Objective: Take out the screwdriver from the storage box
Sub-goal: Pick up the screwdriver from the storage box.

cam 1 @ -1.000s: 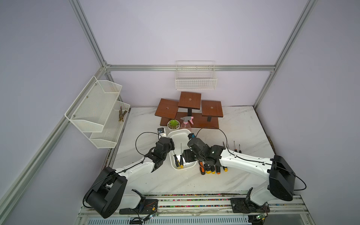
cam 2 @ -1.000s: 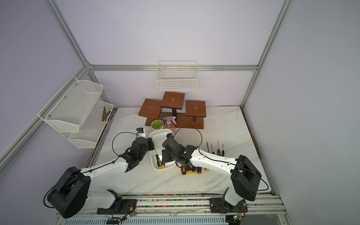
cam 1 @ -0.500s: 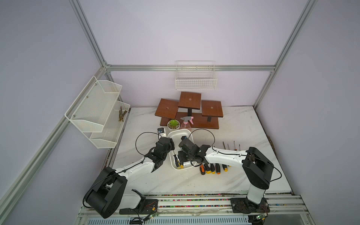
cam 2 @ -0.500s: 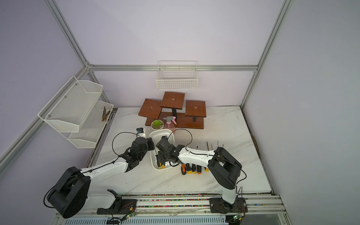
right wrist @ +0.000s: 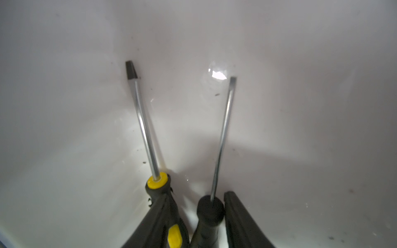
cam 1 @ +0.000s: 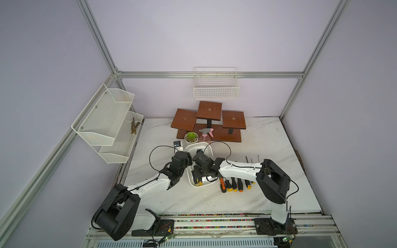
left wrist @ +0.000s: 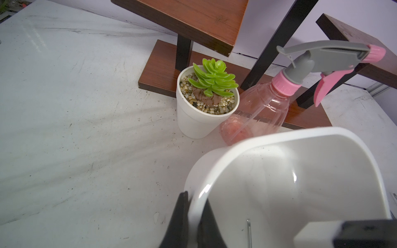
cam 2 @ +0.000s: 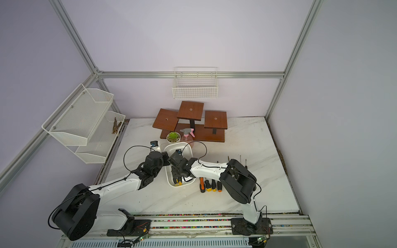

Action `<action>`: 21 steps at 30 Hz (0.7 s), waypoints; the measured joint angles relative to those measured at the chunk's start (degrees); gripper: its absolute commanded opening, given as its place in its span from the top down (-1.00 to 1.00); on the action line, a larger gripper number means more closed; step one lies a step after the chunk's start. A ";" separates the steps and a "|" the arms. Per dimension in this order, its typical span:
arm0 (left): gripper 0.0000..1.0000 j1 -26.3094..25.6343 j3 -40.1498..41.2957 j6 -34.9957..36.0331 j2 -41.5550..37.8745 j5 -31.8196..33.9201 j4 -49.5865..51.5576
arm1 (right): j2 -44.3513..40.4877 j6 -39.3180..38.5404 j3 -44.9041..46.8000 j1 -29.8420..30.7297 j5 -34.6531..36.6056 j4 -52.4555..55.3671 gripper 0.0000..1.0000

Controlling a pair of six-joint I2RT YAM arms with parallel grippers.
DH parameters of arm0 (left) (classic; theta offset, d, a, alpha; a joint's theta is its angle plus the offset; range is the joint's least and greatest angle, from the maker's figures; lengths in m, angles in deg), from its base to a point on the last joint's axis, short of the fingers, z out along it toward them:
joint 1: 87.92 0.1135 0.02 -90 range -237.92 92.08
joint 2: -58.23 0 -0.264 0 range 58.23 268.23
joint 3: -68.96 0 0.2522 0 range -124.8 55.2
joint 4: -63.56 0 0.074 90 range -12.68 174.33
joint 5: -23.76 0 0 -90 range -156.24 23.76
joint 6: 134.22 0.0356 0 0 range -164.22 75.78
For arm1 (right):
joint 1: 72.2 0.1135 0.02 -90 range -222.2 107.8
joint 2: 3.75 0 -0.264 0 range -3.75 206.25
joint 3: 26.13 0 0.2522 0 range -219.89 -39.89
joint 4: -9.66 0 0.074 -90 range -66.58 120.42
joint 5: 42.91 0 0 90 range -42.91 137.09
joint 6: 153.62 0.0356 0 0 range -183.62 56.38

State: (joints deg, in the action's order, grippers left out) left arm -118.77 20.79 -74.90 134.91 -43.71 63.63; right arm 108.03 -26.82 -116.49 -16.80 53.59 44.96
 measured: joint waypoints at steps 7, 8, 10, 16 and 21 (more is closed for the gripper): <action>1.00 -0.02 0.00 0.00 -0.02 0.00 -0.07 | 0.74 -0.66 -1.31 0.20 1.55 2.21 0.13; 1.00 -0.02 0.00 0.00 -0.02 0.00 -0.07 | 0.74 -0.79 -1.36 0.26 1.73 2.34 0.15; 1.00 -0.02 0.00 0.00 -0.02 -0.02 -0.09 | 0.74 -1.05 -1.36 0.28 1.92 2.51 0.15; 1.00 -0.02 0.00 0.00 -0.02 0.00 -0.07 | 0.98 -1.38 -1.33 0.31 2.38 2.62 0.25; 1.00 -0.02 0.00 0.00 -0.02 0.02 -0.07 | 0.98 -1.73 -1.05 0.28 2.82 2.58 0.36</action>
State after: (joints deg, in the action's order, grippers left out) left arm -118.79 20.79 -74.90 134.89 -43.69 63.57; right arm 109.02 -28.55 -117.54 -16.52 56.41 47.54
